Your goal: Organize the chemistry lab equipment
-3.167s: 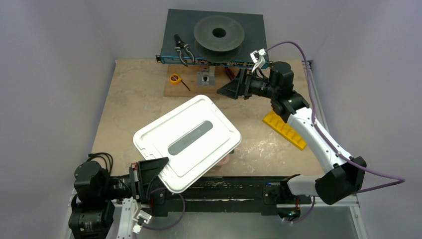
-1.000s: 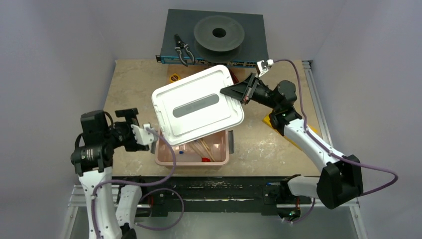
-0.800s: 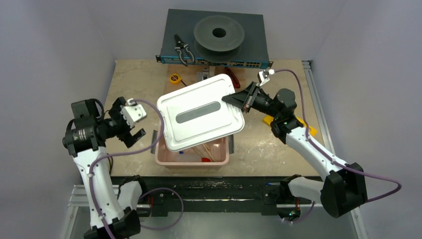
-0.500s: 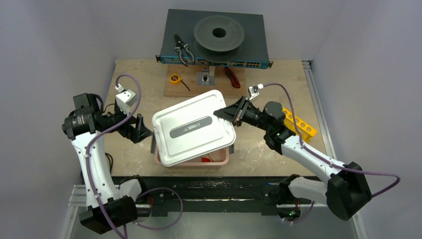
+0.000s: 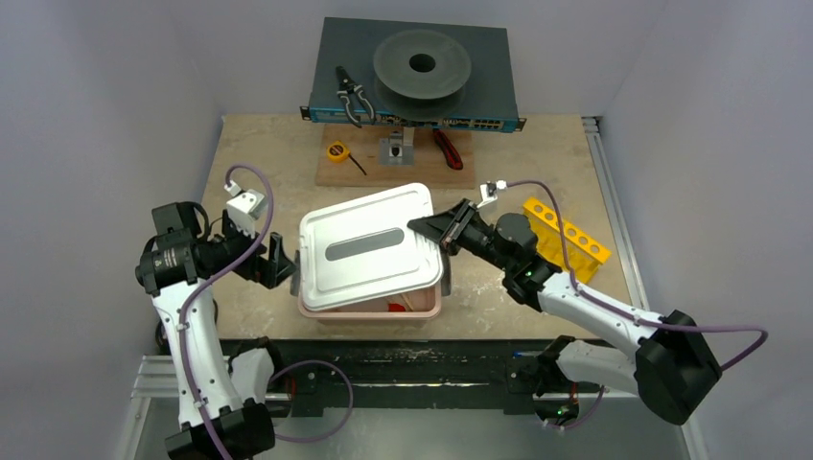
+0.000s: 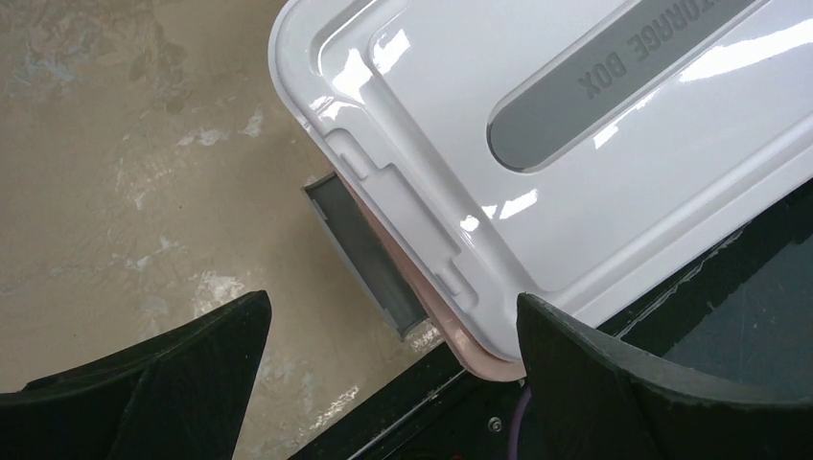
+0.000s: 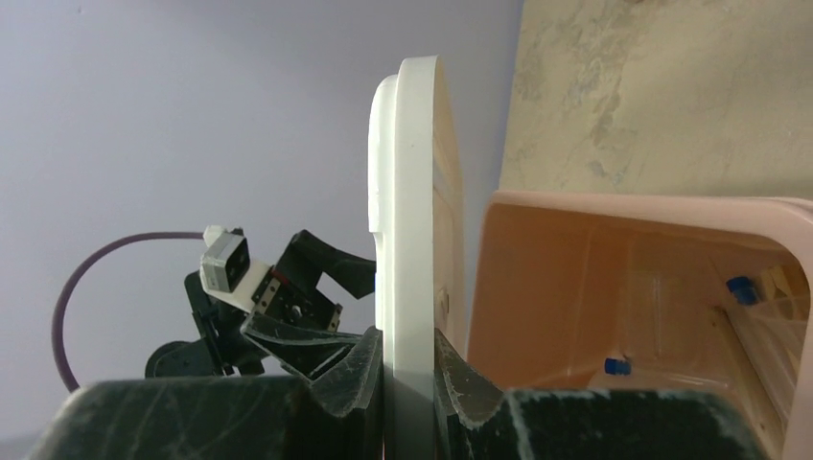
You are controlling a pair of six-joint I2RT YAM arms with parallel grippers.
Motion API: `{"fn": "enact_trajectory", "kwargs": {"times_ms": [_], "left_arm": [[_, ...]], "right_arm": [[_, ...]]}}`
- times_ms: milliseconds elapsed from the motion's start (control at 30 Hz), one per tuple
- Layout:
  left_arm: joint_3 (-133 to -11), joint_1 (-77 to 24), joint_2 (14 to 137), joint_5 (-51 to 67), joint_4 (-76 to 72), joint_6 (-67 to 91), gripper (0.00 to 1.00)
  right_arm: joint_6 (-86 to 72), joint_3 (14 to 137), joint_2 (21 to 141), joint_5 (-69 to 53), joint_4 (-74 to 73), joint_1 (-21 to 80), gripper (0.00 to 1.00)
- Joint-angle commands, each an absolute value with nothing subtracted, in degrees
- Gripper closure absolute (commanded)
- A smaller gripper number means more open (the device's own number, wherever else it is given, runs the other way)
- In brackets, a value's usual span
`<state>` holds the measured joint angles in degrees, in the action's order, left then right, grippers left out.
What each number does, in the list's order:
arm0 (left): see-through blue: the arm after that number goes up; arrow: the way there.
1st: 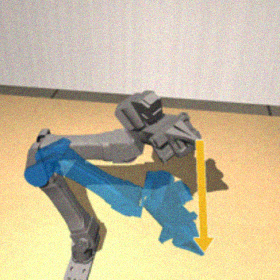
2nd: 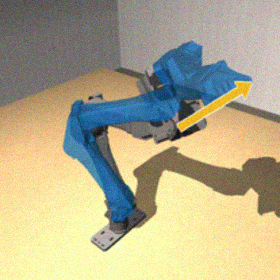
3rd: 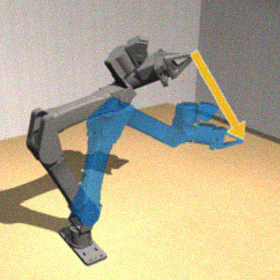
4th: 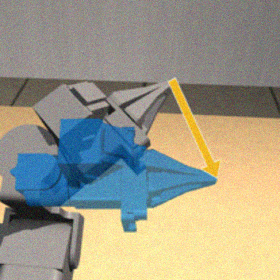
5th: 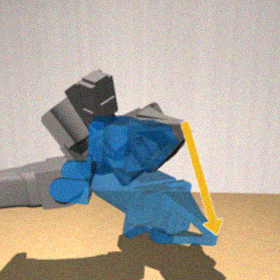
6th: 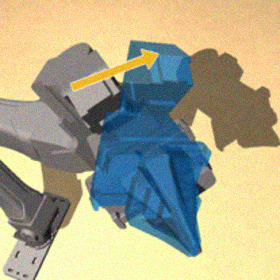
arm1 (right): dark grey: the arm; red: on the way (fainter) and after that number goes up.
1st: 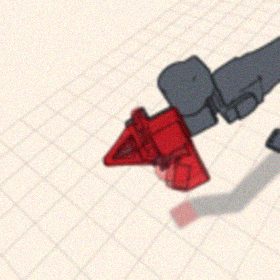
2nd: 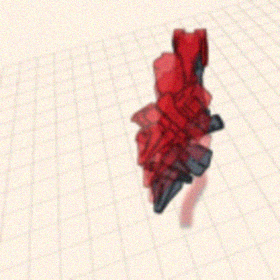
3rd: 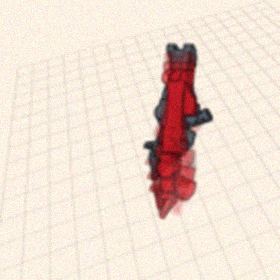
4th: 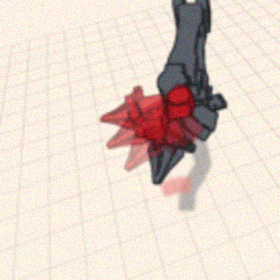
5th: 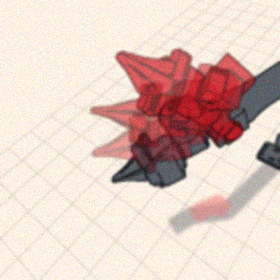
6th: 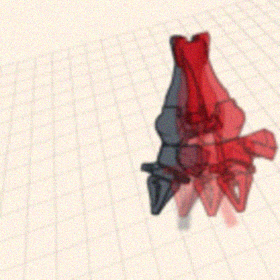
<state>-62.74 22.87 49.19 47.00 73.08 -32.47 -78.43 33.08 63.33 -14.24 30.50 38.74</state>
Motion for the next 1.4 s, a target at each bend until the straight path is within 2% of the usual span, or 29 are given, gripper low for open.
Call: {"fn": "enact_trajectory", "kwargs": {"times_ms": [0,267,600,933,1100,1200,1367], "left_arm": [[-62.23,23.20,50.60,45.47,69.60,-32.29,0.00],[-59.78,22.10,51.04,44.57,66.68,-33.43,0.00],[-55.35,11.66,50.09,35.25,58.88,-28.79,0.00],[-54.50,11.41,50.01,33.94,57.24,-28.57,0.00],[-52.51,10.92,49.47,32.93,55.47,-29.19,0.00],[-51.17,9.81,49.17,31.44,54.64,-29.98,0.00],[-49.77,8.79,48.77,28.26,53.10,-31.11,0.00]], "right_arm": [[-80.72,33.18,64.48,-10.29,32.53,40.64,1.00],[-83.11,30.94,60.53,-5.79,25.60,41.30,1.00],[-80.90,30.03,58.71,-3.86,20.23,43.41,1.00],[-82.18,28.91,58.87,-2.10,18.04,45.36,1.00],[-79.22,29.08,57.70,-0.05,13.09,46.24,0.93],[-77.96,27.72,57.04,-0.04,12.64,46.23,0.84],[-72.50,30.56,55.84,2.23,5.14,46.25,0.47]]}}
